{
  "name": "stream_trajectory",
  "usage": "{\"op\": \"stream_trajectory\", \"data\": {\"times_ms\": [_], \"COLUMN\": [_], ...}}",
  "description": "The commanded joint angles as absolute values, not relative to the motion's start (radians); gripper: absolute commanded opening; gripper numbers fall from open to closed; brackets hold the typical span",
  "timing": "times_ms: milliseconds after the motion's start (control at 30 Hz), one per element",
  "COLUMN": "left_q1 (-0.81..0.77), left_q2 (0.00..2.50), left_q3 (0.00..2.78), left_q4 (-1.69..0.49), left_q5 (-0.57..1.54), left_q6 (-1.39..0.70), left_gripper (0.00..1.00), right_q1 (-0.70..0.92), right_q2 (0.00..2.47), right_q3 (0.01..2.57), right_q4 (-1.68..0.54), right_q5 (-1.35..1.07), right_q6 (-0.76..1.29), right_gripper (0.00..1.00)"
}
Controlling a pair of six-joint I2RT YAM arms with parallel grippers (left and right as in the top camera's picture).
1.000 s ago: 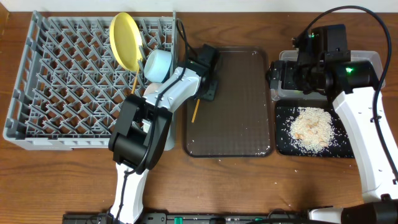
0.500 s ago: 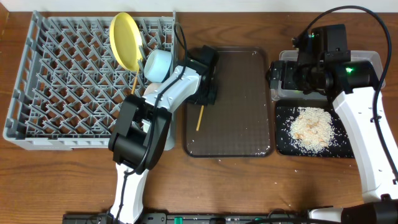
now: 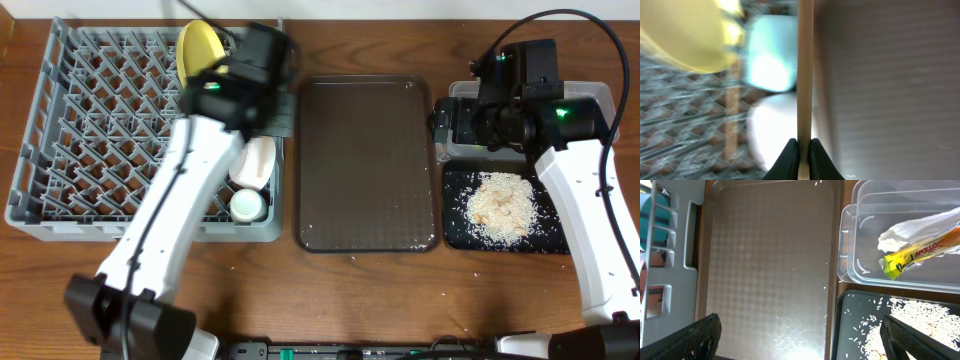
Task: Sort waste into correct bins and load items into the dishwasher
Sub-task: 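Grasp the second chopstick and carry it into the rack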
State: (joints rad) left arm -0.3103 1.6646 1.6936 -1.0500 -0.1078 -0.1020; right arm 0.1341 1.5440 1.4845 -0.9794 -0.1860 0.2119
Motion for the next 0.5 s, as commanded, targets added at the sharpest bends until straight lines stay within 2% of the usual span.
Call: {"op": "stream_trajectory", "data": {"times_ms": [0,233,400,467], "left_q1": [-0.231,-0.073,-0.039,-0.042], "left_q2": [1.715,1.818,1.875,1.874], "left_q3": [1.669,1.627,1.627,1.628], "left_q4": [-1.064,-1.011,-1.006,-1.004], "left_q5": [-0.196,-0.194,-0.179,-0.146], "left_q6": [0.001,0.028,0.041,0.041], "left_gripper": [0.07,0.07,0.08,0.14], "right_q1": [0.132,0.132,0.132,0.132], "right_q2": [1.538,1.538,1.538,1.538], "right_q3": [1.485,1.485,1.485,1.485], "right_q4": [-0.981,-0.981,-0.981,-0.981], "right_q5": [-0.184,-0.184,-0.184,-0.184], "right_q6": [0.212,0.212,0.212,0.212], "right_gripper": [0.99,0.99,0.99,0.99]}}
